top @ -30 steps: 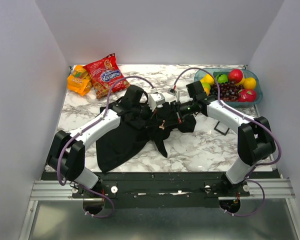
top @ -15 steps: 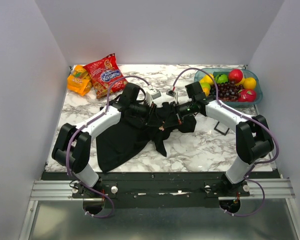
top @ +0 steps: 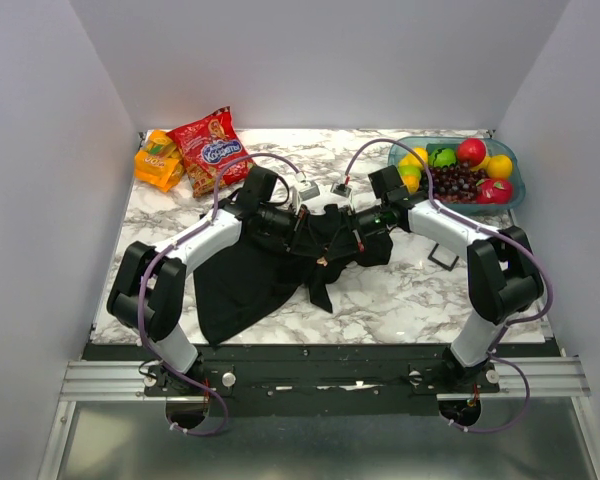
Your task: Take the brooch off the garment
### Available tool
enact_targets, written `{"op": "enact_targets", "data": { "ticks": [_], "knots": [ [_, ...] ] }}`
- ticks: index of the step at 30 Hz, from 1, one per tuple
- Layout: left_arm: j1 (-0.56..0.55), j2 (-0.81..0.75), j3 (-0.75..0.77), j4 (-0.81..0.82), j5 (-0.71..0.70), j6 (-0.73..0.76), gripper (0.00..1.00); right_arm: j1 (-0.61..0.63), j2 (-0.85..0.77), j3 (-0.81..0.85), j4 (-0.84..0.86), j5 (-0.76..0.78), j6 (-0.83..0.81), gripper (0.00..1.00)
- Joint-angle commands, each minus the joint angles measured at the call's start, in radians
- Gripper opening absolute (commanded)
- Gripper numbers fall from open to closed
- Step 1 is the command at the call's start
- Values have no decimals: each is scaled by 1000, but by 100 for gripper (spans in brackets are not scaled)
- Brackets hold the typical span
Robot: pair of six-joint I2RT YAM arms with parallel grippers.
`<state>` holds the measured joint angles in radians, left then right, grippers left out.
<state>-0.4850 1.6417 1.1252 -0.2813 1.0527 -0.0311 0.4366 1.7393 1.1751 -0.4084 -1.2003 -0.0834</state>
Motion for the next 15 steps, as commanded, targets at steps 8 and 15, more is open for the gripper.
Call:
{"op": "enact_targets", "data": {
  "ticks": [8,15],
  "knots": [
    [-21,-5,53,-99,-42,203,27,40,-12,70,-16,-58,-42,1],
    [-15,-65,79,-231,-117,330,4,37,-115,20,-3,211,129,1]
  ]
}}
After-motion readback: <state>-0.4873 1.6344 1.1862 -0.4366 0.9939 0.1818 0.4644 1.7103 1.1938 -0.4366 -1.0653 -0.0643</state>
